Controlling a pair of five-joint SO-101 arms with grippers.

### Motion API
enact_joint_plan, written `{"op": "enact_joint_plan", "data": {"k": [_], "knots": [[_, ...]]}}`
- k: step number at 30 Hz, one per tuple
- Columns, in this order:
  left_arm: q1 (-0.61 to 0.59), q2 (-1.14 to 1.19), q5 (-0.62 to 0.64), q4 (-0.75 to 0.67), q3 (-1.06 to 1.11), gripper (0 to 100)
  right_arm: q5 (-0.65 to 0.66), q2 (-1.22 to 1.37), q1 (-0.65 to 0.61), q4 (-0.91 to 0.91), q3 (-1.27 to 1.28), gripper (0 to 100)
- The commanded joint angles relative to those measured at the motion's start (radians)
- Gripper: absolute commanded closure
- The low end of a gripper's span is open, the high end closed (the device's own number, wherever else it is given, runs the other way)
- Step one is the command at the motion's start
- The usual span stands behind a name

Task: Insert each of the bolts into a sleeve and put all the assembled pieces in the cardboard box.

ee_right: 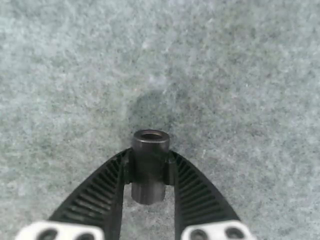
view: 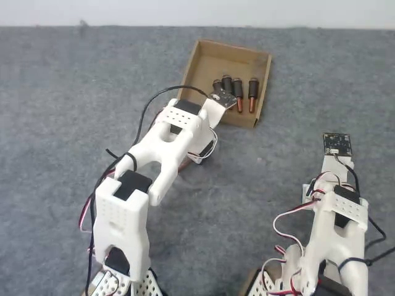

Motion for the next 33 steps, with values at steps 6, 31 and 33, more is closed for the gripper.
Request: {"op": "enact_joint_plan", "data": {"k": [6,31,33], "knots": [[0.008,0.000,0.008,0.014,-0.033,99,0.018,-0.041,-0.010,-0.021,-0.014,99.1],[-0.175,-0.586,0.186,-0.387,0.595,99,0.012,-0.038,-0.012,-0.048,-0.009,99.0],[-0.221,-0.628,0.186,-0.404,0.645,99,0.012,-0.038,-0.015,-0.050,-0.011,99.0]]}}
